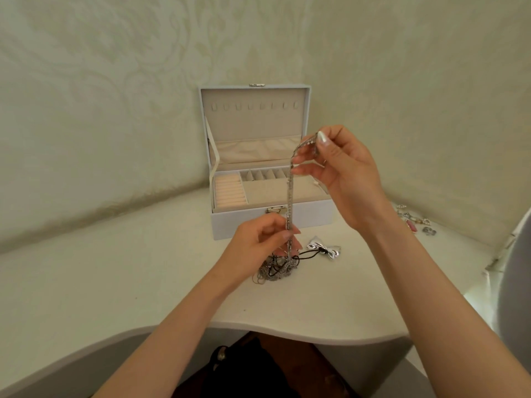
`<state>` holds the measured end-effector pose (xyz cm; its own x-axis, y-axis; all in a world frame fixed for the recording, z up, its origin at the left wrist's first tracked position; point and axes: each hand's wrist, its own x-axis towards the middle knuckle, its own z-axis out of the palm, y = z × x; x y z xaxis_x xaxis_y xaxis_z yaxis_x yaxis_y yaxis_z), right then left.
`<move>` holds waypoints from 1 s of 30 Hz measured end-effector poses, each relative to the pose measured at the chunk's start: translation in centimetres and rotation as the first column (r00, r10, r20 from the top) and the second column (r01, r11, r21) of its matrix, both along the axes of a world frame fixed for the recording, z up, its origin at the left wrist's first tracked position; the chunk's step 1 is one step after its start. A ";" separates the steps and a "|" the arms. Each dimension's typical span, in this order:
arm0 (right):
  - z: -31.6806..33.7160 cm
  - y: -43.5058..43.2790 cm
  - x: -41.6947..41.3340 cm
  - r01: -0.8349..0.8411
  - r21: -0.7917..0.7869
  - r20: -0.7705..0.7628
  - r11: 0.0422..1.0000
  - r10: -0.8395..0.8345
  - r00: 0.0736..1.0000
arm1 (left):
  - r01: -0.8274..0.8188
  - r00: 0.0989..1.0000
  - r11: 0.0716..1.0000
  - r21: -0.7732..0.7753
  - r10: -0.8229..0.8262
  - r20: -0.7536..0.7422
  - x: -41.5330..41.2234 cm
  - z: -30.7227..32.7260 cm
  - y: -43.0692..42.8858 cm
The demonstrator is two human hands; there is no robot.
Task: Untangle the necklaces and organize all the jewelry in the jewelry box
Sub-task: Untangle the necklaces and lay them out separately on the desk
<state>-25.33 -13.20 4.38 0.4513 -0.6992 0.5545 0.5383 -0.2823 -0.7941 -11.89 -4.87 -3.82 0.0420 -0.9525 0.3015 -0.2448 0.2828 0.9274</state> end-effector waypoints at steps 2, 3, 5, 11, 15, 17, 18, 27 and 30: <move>-0.1 -0.1 -0.2 0.057 -0.008 -0.020 0.998 -0.057 0.998 | -0.004 0.996 1.000 0.001 0.004 -0.085 0.0 0.1 0.1; -0.3 -0.2 -0.4 0.069 -0.003 -0.024 0.998 -0.069 0.997 | -0.014 0.992 1.000 -0.003 0.013 -0.128 0.1 0.2 0.1; -0.5 -0.3 -0.6 0.078 0.012 -0.032 0.997 -0.078 0.996 | -0.038 0.981 0.999 -0.019 0.033 -0.190 0.3 0.4 0.1; -1.1 -0.8 -1.0 0.175 0.044 -0.095 0.984 -0.171 0.981 | -0.103 0.975 0.994 -0.040 0.093 -0.204 1.0 0.7 -0.1; -1.2 -1.0 -1.0 0.217 0.060 -0.101 0.974 -0.211 0.972 | -0.179 0.964 0.984 -0.021 0.171 -0.203 1.4 0.5 -0.3; -1.2 -1.0 -0.9 0.221 0.069 -0.090 0.973 -0.214 0.973 | -0.213 0.964 0.977 0.000 0.210 -0.161 1.7 0.3 -0.6; -1.2 -1.0 -0.9 0.218 0.073 -0.081 0.973 -0.212 0.974 | -0.227 0.967 0.974 0.012 0.227 -0.118 1.8 0.1 -0.7; -0.2 -1.0 -0.8 0.204 0.059 -0.025 0.977 -0.203 0.979 | -0.201 0.865 0.977 0.072 0.143 0.481 2.2 -2.5 -0.7; 0.0 -1.1 -0.7 0.233 0.035 -0.040 0.972 -0.232 0.972 | -0.075 0.883 0.988 0.133 0.004 0.469 1.2 -2.6 -0.1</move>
